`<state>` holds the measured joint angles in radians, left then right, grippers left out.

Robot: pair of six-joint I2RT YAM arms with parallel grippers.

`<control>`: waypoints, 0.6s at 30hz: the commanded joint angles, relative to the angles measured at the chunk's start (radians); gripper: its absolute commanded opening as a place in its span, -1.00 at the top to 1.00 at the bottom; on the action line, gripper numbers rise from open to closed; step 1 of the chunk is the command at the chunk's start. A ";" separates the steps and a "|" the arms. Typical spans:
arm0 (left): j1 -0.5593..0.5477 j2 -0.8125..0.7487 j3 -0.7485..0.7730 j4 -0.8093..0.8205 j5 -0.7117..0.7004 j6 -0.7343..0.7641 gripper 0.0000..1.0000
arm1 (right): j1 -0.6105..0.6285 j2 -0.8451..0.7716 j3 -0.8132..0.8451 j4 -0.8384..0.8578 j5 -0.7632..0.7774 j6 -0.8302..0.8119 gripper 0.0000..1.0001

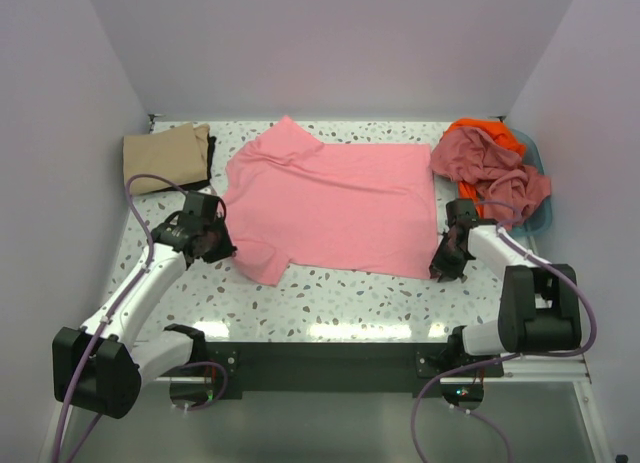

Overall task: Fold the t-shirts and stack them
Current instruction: Flatten the tshirt out, then fold the tshirt

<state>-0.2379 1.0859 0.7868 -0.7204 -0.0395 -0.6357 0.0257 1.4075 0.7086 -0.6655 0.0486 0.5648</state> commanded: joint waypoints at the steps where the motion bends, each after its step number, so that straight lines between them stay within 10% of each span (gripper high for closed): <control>1: 0.005 -0.006 -0.006 0.002 -0.008 -0.010 1.00 | 0.000 0.057 -0.012 0.069 -0.007 0.000 0.55; 18: 0.003 0.002 0.048 0.024 0.133 -0.024 1.00 | 0.000 0.031 0.115 -0.069 -0.015 -0.100 1.00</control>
<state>-0.2379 1.0946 0.7948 -0.7170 0.0338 -0.6369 0.0261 1.4540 0.7784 -0.6907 0.0345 0.5011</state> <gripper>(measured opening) 0.056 0.014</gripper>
